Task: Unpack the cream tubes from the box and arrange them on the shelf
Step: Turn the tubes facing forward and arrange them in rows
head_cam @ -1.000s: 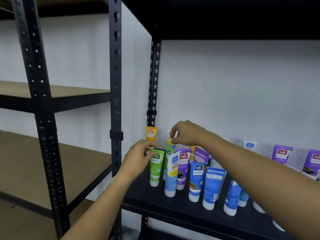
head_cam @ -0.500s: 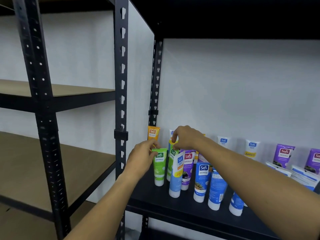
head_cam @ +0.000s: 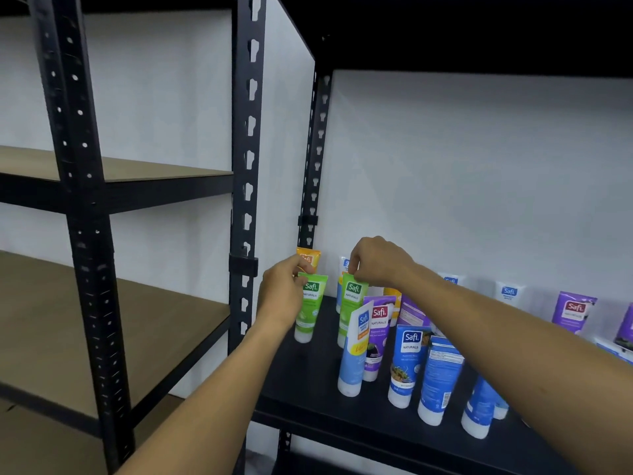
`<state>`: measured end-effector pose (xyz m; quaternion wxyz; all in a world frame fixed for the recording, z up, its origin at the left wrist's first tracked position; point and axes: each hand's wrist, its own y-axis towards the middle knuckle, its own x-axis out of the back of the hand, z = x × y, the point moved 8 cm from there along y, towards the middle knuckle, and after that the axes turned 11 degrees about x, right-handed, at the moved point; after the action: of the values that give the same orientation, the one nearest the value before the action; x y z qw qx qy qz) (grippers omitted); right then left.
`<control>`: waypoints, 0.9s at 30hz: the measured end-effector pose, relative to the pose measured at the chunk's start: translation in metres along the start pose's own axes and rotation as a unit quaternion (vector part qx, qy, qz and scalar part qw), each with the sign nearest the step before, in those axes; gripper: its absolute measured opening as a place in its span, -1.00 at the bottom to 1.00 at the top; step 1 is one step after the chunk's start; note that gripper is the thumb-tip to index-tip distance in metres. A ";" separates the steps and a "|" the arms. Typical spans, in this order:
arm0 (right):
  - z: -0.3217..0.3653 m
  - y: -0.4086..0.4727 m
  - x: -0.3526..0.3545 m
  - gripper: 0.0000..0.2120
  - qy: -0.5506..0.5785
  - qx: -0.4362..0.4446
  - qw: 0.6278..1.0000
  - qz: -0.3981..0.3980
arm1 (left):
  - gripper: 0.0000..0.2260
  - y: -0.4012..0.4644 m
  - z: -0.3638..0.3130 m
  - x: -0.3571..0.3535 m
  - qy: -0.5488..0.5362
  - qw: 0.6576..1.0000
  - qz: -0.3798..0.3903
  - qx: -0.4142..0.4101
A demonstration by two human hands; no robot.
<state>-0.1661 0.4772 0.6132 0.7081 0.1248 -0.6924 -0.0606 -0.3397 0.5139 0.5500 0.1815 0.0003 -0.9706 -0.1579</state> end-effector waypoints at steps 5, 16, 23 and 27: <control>-0.009 0.019 0.006 -0.81 -0.014 0.013 1.000 -0.015 | -0.74 0.022 0.003 -0.006 -0.029 0.999 -0.029 0.010; -0.014 0.045 -0.013 -0.87 -0.015 0.034 0.999 0.019 | -0.66 0.056 0.022 -0.024 -0.019 0.999 -0.030 0.026; -0.010 0.048 -0.029 -0.88 -0.013 0.045 0.998 0.033 | -0.69 0.053 0.038 -0.025 -0.076 0.995 -0.044 0.044; -0.010 0.047 -0.035 -0.89 -0.007 0.042 0.998 0.036 | -0.79 0.046 0.043 -0.024 -0.070 0.995 -0.070 0.027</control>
<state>-0.1610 0.5325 0.5914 0.6993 0.1289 -0.7031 -0.0068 -0.3299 0.5726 0.5178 0.1016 0.0619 -0.9824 -0.1439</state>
